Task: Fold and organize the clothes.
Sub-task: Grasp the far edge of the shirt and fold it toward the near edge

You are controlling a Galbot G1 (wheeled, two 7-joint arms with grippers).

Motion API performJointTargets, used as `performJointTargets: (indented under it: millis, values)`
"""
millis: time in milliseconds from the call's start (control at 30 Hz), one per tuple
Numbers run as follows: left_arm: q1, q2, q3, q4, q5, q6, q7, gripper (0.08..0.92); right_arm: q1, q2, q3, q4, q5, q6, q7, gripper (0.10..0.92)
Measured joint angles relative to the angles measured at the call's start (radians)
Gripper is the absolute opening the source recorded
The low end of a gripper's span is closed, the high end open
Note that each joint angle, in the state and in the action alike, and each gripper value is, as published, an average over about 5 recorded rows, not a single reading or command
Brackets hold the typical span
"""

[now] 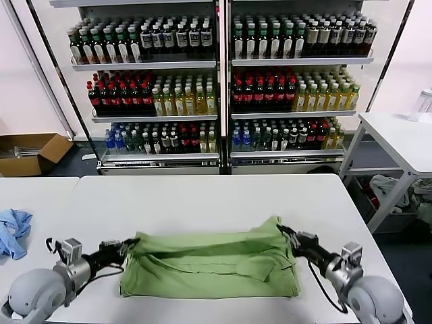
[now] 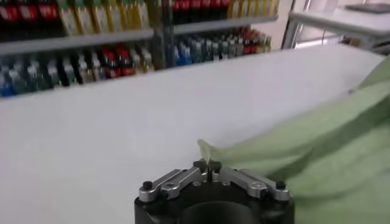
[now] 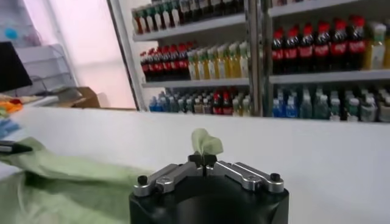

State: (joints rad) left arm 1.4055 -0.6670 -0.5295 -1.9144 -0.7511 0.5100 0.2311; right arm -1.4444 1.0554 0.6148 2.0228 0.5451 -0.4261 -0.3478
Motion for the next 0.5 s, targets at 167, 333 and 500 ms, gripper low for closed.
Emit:
performJointTargets:
  millis: [167, 333, 500]
  values:
    - [0.038, -0.005, -0.02, -0.02, 0.02, 0.026, -0.003, 0.161, -0.073, 0.013, 0.034, 0.03, -0.016, 0.007, 0.001, 0.145]
    - [0.061, -0.008, -0.047, -0.042, 0.028, 0.041, -0.015, 0.308, -0.113, 0.023, 0.074, 0.042, -0.022, 0.036, 0.003, 0.284]
    - [0.085, -0.012, -0.083, -0.068, 0.013, 0.048, -0.045, 0.455, -0.126, 0.039, 0.135, 0.036, -0.002, 0.105, -0.004, 0.431]
